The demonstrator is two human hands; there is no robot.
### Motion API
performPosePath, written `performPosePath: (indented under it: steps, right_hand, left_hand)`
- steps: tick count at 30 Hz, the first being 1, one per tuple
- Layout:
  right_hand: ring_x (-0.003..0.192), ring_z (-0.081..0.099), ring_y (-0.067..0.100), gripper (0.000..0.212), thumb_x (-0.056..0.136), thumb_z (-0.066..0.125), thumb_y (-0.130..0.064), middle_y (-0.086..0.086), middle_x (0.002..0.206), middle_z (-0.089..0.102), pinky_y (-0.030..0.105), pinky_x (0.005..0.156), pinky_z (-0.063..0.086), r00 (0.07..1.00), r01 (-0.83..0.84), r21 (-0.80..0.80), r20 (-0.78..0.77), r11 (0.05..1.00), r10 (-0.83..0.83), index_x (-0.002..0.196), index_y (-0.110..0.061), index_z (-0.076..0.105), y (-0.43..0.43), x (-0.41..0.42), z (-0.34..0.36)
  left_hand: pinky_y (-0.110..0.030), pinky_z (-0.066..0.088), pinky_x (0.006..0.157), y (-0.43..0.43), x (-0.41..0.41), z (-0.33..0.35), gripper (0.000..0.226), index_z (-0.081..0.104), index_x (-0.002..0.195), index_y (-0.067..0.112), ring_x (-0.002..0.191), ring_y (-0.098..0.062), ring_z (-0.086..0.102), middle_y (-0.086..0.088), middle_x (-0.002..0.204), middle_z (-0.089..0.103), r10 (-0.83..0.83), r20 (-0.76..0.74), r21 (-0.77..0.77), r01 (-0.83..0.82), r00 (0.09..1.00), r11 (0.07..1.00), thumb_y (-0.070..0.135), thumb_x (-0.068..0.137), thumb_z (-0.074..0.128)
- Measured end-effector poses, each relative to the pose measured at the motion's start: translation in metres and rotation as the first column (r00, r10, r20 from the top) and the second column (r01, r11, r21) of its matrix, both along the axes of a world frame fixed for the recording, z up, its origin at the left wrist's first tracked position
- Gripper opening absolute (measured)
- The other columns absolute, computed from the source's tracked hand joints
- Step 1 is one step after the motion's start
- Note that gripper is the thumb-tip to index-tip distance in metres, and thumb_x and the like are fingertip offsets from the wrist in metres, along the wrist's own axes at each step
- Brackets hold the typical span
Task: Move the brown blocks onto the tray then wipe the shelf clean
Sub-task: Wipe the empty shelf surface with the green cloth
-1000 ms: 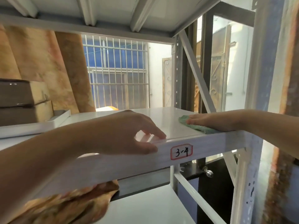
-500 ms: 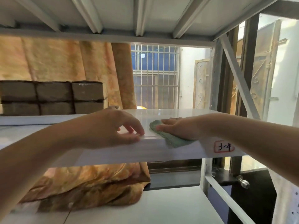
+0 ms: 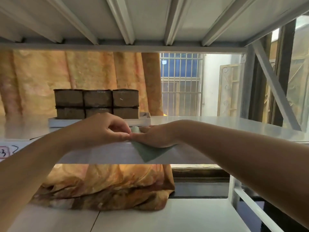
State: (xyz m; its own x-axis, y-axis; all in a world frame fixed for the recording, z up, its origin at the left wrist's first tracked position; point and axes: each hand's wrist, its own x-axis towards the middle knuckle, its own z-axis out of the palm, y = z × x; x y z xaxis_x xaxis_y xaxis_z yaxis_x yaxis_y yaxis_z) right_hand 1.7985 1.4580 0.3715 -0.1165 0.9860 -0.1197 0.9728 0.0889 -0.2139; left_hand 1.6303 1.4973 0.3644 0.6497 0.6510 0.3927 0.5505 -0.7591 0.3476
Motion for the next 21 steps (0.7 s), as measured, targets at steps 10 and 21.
performPosePath:
  steps: [10, 21]
  right_hand:
    - [0.133, 0.039, 0.028, 0.072, 0.092, 0.021, -0.064, 0.012, 0.148, 0.04, 0.037, 0.105, 0.029, 0.988, -0.152, 0.132, 0.058, 0.98, 0.145, 0.146, -0.017, 0.033, 0.022, -0.054, -0.006]
    - [0.108, 0.052, 0.017, 0.059, 0.093, 0.035, -0.058, 0.002, 0.128, 0.055, 0.031, 0.094, 0.038, 0.97, -0.161, 0.12, -0.163, 0.98, 0.18, 0.141, -0.025, 0.042, 0.015, -0.002, -0.008]
  left_hand:
    - [-0.016, 0.047, 0.067, 0.01, -0.049, -0.012, 0.015, 0.066, 0.085, 0.031, 0.075, 0.004, 0.062, 0.022, 0.083, 0.067, 0.042, 0.055, -0.054, -0.039, 0.998, 0.998, 0.018, 0.079, 0.072]
    - [-0.012, 0.043, 0.075, -0.003, -0.008, -0.023, 0.033, 0.052, 0.105, 0.051, 0.096, 0.006, 0.053, 0.025, 0.105, 0.057, -0.021, 0.013, 0.198, 0.018, 1.0, 0.98, 0.044, 0.077, 0.068]
